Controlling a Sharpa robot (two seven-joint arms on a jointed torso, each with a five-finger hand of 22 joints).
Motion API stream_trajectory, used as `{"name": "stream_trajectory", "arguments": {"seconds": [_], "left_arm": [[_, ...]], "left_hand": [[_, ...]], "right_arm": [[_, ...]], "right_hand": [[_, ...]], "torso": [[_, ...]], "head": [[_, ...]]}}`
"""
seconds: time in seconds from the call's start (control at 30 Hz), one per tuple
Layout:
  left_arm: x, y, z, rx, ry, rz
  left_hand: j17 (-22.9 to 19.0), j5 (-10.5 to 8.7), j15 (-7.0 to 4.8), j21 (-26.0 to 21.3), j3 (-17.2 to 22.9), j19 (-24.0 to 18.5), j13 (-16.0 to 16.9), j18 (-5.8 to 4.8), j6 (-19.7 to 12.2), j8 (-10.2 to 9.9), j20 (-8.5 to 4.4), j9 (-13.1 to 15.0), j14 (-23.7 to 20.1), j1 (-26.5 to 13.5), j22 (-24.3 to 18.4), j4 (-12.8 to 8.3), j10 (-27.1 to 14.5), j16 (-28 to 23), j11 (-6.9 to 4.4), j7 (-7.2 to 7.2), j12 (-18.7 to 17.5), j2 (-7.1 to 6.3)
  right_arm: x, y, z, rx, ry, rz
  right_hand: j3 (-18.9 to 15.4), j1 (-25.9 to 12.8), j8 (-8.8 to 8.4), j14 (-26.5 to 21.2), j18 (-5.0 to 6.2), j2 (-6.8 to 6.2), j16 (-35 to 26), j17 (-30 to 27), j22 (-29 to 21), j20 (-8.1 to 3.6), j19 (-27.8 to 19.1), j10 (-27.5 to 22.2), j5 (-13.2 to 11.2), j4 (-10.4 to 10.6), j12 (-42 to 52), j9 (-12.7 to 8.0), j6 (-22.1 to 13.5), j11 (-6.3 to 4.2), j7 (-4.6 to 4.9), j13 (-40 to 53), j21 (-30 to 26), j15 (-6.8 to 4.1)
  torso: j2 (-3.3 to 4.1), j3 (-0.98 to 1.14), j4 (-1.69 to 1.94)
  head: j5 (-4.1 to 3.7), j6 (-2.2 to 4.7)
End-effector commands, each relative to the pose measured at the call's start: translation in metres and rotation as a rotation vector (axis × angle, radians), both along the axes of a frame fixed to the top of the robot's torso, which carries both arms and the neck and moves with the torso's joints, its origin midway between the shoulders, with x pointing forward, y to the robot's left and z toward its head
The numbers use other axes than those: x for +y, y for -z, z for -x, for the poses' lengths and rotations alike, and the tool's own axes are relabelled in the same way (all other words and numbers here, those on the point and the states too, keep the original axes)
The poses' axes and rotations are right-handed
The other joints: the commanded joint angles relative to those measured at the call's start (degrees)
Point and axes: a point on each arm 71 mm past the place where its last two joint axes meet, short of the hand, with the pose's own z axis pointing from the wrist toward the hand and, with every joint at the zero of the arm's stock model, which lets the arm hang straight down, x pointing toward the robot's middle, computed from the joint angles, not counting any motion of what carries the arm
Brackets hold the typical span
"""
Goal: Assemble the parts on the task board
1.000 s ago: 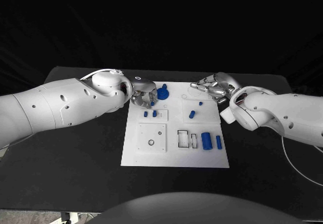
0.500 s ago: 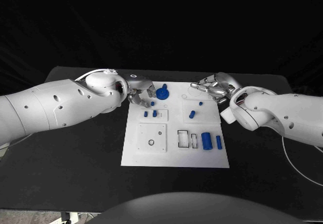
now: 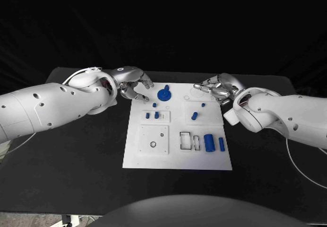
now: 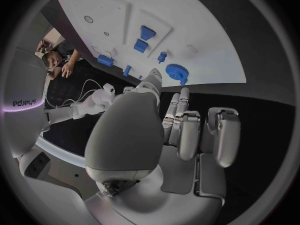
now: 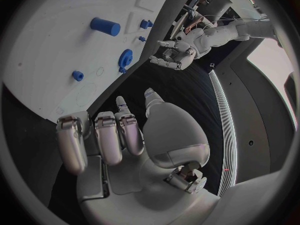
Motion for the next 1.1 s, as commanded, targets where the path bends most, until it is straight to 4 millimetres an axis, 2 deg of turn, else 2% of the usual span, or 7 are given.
{"name": "stream_trajectory", "arguments": {"seconds": [0.03,0.07,0.23,0.43,0.63,0.83,1.1], "left_arm": [[0.005,-0.016,-0.001,-0.061,-0.050,0.279],[0.006,-0.017,-0.001,-0.066,-0.063,0.307],[0.015,-0.021,-0.002,-0.062,-0.191,0.541],[0.018,-0.011,0.003,0.032,-0.289,0.713],[0.017,0.003,0.010,0.091,-0.320,0.796],[0.018,0.011,0.014,0.119,-0.327,0.817],[0.025,0.015,0.015,0.150,-0.353,0.854]], "left_hand": [[14.56,0.20,-0.35,0.14,1.03,6.03,0.20,-0.43,2.18,0.91,0.00,0.35,5.86,-1.16,15.10,-0.01,2.58,1.30,-0.74,-0.82,0.97,1.94],[14.80,0.20,-0.45,0.14,1.10,6.03,0.21,-0.43,2.48,1.01,-0.07,0.39,5.95,-1.34,15.10,0.00,2.96,1.48,-0.86,-0.95,1.08,2.00],[15.10,0.19,-1.72,0.14,2.23,6.03,0.52,-0.43,5.14,1.59,-0.97,0.61,6.07,-2.95,15.10,0.04,8.58,1.68,-2.43,-2.31,2.87,3.12],[15.10,0.40,-1.70,0.14,2.44,6.03,-0.23,-0.43,5.38,1.05,-1.43,0.41,6.07,-3.56,15.10,0.02,7.24,1.68,-2.19,-2.19,1.18,2.94],[15.10,5.64,-0.78,0.14,0.57,6.03,-0.46,-0.43,4.67,-0.30,-0.90,-0.06,6.07,-3.28,15.10,-0.08,3.29,1.68,-1.04,-1.31,-1.43,2.98],[15.10,5.73,-0.60,0.14,-0.03,6.03,-0.47,-0.43,4.65,-0.53,-0.73,-0.13,6.07,-3.30,15.10,-0.02,2.61,1.68,-0.85,-1.16,-1.53,3.24],[15.10,5.55,-0.34,0.14,-3.22,6.03,-0.41,-0.43,4.80,-0.95,-0.36,-0.24,6.07,-4.80,15.10,-0.05,1.44,1.68,-0.58,-0.94,-1.42,3.44]], "right_arm": [[0.000,-0.002,0.001,-0.026,0.000,-0.002],[-0.001,-0.002,0.001,-0.029,0.000,-0.002],[-0.002,-0.008,0.001,-0.072,-0.012,0.018],[-0.002,-0.021,-0.001,-0.153,-0.064,0.111],[-0.003,-0.035,-0.003,-0.298,-0.154,0.330],[-0.002,-0.039,-0.001,-0.415,-0.234,0.568],[0.000,-0.040,-0.002,-0.398,-0.307,0.757]], "right_hand": [[-0.56,1.10,1.99,5.97,-0.39,0.21,0.23,15.05,15.09,-0.15,6.00,6.05,0.24,0.08,-0.33,1.15,3.08,-0.55,-0.83,14.94,0.26,-0.24],[-0.62,1.24,2.10,5.97,-0.39,0.25,0.23,15.05,15.09,-0.32,6.00,5.76,0.24,0.12,-0.52,1.32,3.15,-0.74,-0.91,14.75,0.26,-0.38],[-0.77,3.65,2.73,5.97,-0.39,0.78,0.23,15.05,15.09,-1.63,6.00,-29.66,0.17,0.77,-42.74,2.86,3.10,-1.41,-2.11,-19.99,0.26,-1.66],[0.07,6.40,3.00,5.97,-0.39,1.13,0.23,15.05,15.09,-1.59,6.00,-33.11,-3.06,0.81,-59.61,3.64,3.89,-1.15,-1.76,-35.42,0.26,-1.35],[1.67,11.18,0.98,5.97,-0.39,0.53,0.23,15.05,15.09,-1.35,6.00,-30.20,-8.45,-0.48,-73.09,3.16,3.15,-0.91,-2.87,-51.07,0.26,-1.01],[2.69,15.10,-1.44,5.97,-0.39,-0.49,0.23,15.05,15.09,-0.89,6.00,-29.03,-9.23,-1.52,-79.18,1.64,1.38,-0.45,-5.29,-58.57,0.26,-0.67],[2.05,15.99,-0.26,5.97,-0.39,-1.74,0.23,15.05,15.09,-2.36,6.00,-27.07,-9.29,-0.73,-81.83,1.62,5.89,-1.60,-6.30,-62.54,0.26,-2.35]], "torso": [[-0.02,0.00,0.08],[-0.03,-0.01,0.13],[0.04,-0.06,0.08],[0.10,-0.20,0.26],[0.31,-0.29,0.25],[0.44,-0.33,0.36],[0.28,-0.37,0.37]], "head": [[0.08,-0.01],[0.08,-0.01],[0.29,0.33],[-0.77,0.58],[-1.31,1.27],[-1.86,1.76],[-2.97,2.36]]}}
